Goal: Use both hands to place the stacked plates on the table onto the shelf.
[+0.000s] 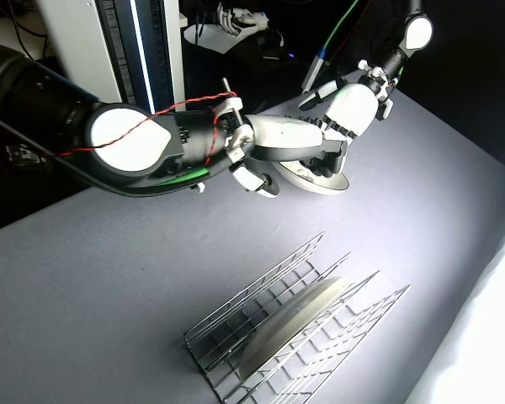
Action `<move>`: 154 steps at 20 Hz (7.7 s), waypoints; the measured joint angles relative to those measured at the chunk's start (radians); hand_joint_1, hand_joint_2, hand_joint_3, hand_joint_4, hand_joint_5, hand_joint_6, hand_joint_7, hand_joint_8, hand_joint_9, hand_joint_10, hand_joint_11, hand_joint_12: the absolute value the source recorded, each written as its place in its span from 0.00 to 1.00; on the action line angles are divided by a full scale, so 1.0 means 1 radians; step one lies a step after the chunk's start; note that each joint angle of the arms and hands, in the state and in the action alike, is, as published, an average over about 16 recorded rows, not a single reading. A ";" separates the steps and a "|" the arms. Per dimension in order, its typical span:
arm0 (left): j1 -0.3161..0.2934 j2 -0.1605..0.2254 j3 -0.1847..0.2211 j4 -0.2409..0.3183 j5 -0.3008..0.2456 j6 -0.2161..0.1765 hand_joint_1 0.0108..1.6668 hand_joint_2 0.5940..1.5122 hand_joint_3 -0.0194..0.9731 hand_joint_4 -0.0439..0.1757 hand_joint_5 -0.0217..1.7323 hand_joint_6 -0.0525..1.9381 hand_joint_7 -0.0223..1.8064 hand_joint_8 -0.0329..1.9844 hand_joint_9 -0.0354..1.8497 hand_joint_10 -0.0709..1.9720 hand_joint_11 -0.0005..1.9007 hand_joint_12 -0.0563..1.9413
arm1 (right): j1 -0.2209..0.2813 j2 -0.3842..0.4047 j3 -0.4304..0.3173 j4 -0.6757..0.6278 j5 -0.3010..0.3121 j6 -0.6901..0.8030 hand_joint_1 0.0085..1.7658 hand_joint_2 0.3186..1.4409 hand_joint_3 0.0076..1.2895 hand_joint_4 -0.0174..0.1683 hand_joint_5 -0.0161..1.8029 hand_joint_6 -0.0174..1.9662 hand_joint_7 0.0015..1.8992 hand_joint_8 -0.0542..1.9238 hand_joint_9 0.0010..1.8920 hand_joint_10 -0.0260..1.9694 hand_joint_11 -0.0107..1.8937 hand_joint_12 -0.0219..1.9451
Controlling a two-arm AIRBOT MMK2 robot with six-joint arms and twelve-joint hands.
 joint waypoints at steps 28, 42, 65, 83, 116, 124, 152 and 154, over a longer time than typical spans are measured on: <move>0.001 0.000 0.000 0.000 0.000 0.000 0.01 0.53 0.04 0.16 0.03 0.01 0.03 0.01 0.05 0.02 0.01 0.07 | -0.114 -0.119 0.024 0.024 -0.087 -0.024 0.64 0.58 0.01 0.11 0.02 0.02 0.01 0.04 0.02 0.03 0.01 0.37; 0.001 0.000 0.000 0.001 0.000 0.000 0.01 0.52 0.04 0.16 0.03 0.01 0.04 0.01 0.05 0.02 0.01 0.07 | -0.111 -0.237 0.097 0.081 -0.121 -0.061 0.67 0.58 0.01 0.11 0.02 0.02 0.00 0.03 0.01 0.03 0.02 0.35; 0.000 0.000 0.000 0.001 -0.001 0.000 0.01 0.52 0.04 0.16 0.03 0.01 0.04 0.01 0.05 0.02 0.01 0.07 | -0.132 -0.254 0.102 0.143 -0.144 -0.113 0.69 0.63 0.01 0.11 0.13 0.03 0.13 0.04 0.14 0.05 0.03 0.52; -0.049 0.017 -0.004 -0.007 -0.001 -0.006 0.01 0.53 0.04 0.18 0.04 0.02 0.05 0.01 0.06 0.03 0.01 0.10 | -0.122 -0.264 0.102 0.204 -0.103 -0.155 0.72 0.59 0.01 0.08 0.45 0.21 0.48 0.19 0.50 0.39 0.39 0.63; -0.404 0.276 -0.131 0.031 0.155 0.051 0.00 0.52 0.04 0.22 0.09 0.03 0.09 0.02 0.09 0.04 0.01 0.16 | 0.010 -0.082 -0.058 0.698 -0.112 -0.126 0.76 0.59 0.00 0.10 0.53 0.52 0.56 0.41 0.53 0.55 0.42 0.65; -0.426 0.278 -0.136 0.054 0.186 0.047 0.00 0.52 0.04 0.22 0.08 0.03 0.09 0.02 0.08 0.04 0.01 0.15 | 0.073 -0.061 -0.082 0.990 -0.163 -0.064 0.77 0.58 0.00 0.09 0.53 0.52 0.56 0.41 0.53 0.55 0.42 0.65; -0.420 0.243 -0.074 0.116 0.178 -0.030 0.00 0.52 0.04 0.22 0.08 0.03 0.08 0.02 0.08 0.04 0.01 0.14 | 0.243 0.050 -0.094 1.510 -0.443 -0.036 0.78 0.59 0.01 0.05 0.51 0.52 0.55 0.43 0.52 0.57 0.41 0.66; -0.417 0.237 -0.062 0.115 0.176 -0.032 0.00 0.52 0.04 0.22 0.08 0.03 0.09 0.02 0.08 0.04 0.01 0.14 | 0.246 0.067 -0.093 1.510 -0.452 -0.036 0.78 0.59 0.01 0.05 0.51 0.52 0.55 0.43 0.52 0.57 0.41 0.67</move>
